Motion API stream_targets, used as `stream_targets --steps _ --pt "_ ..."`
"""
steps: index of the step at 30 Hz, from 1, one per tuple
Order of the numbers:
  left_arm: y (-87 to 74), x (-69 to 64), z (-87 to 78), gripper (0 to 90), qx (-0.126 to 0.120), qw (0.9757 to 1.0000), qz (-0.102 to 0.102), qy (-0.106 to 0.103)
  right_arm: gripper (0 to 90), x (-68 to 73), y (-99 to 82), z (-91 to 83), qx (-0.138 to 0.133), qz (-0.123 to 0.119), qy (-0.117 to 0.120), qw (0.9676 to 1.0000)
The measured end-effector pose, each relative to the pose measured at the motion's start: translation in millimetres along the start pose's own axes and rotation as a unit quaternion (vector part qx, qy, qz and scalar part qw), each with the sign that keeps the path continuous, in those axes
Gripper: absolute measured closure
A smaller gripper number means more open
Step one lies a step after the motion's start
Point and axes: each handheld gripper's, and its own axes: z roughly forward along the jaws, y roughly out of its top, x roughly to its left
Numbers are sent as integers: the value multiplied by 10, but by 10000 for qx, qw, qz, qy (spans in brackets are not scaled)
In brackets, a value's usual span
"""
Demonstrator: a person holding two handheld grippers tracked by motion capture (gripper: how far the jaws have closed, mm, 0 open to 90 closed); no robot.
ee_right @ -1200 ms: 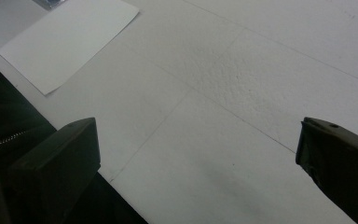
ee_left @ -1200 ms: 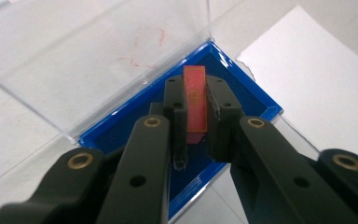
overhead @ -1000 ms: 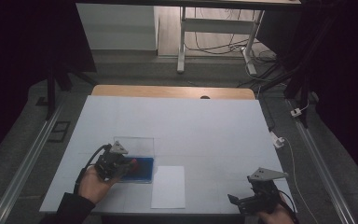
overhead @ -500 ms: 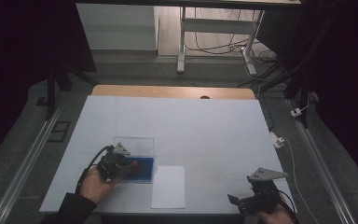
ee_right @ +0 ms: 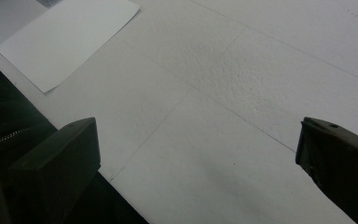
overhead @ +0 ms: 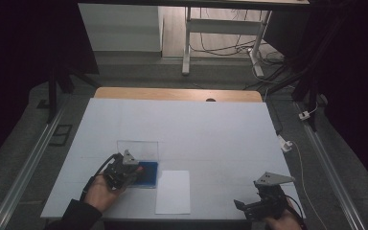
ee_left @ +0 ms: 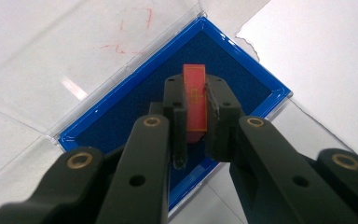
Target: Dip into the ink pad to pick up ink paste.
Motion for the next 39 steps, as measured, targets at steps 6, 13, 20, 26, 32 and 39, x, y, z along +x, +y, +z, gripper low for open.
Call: stream_targets --steps 6,13,20,26,32,39 --pt "-36 143 6 807 -91 9983 -405 -416 0 1 2 3 22 -11 -7 10000" --pt "-88 292 23 807 -201 9926 -849 -840 0 -1 3 2 19 9 0 10000" --pt "-66 221 14 807 -150 9957 -655 -643 0 -4 1 1 15 8 10 10000" --pt "-40 153 6 807 -90 9979 -461 -440 0 0 3 2 17 5 2 10000" --pt "-52 224 -3 804 -97 9962 -602 -627 0 -7 0 -4 -2 -10 7 10000" --pt "-51 224 -18 801 -108 9966 -546 -613 0 -6 -4 -10 -24 -14 8 10000"
